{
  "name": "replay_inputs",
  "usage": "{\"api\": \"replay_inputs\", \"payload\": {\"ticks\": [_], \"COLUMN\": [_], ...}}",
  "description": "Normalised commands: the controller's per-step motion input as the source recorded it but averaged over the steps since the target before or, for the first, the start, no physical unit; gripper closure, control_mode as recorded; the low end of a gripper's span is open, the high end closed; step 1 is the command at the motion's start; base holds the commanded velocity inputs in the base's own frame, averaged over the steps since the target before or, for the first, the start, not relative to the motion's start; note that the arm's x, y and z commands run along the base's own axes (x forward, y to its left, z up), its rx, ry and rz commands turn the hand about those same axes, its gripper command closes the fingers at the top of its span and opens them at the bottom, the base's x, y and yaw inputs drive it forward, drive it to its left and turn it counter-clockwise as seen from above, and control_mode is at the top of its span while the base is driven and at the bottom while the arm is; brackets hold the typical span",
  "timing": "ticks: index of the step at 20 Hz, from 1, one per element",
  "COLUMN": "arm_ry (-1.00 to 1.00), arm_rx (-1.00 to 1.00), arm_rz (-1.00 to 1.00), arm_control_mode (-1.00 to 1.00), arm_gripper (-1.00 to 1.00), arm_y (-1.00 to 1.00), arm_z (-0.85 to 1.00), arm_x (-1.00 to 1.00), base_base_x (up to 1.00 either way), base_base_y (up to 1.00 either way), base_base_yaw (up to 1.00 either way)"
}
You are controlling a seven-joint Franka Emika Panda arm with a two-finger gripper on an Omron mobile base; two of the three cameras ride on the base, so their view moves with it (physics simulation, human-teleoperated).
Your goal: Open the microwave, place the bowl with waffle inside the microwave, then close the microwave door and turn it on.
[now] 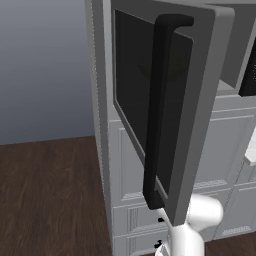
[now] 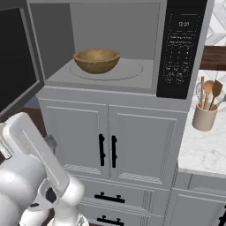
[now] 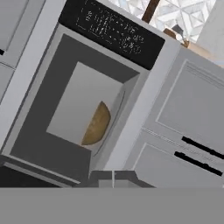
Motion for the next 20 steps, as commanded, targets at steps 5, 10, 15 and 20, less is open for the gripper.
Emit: {"api": "replay_inputs", "payload": {"ticks": [5,10,15,20], "arm_ry": [-0.16,-0.13,-0.19,-0.20], "arm_rx": [-0.15,-0.19,-0.09,-0.02], "arm_rz": [-0.24,-0.16,-0.11,-0.13], "arm_control_mode": [-1.00,-1.00,-1.00,-1.00], "arm_gripper": [1.00,1.00,1.00,1.00], "arm_y": [0.99,1.00,1.00,1.00], "arm_z": [-0.04,-0.23,-0.16,-0.02], "arm_x": [-0.74,-0.46,-0.14,-0.03], "base_base_x": [0.00,0.00,0.00,0.00], "base_base_y": [0.00,0.00,0.00,0.00], "base_base_yaw": [0.00,0.00,0.00,0.00]}}
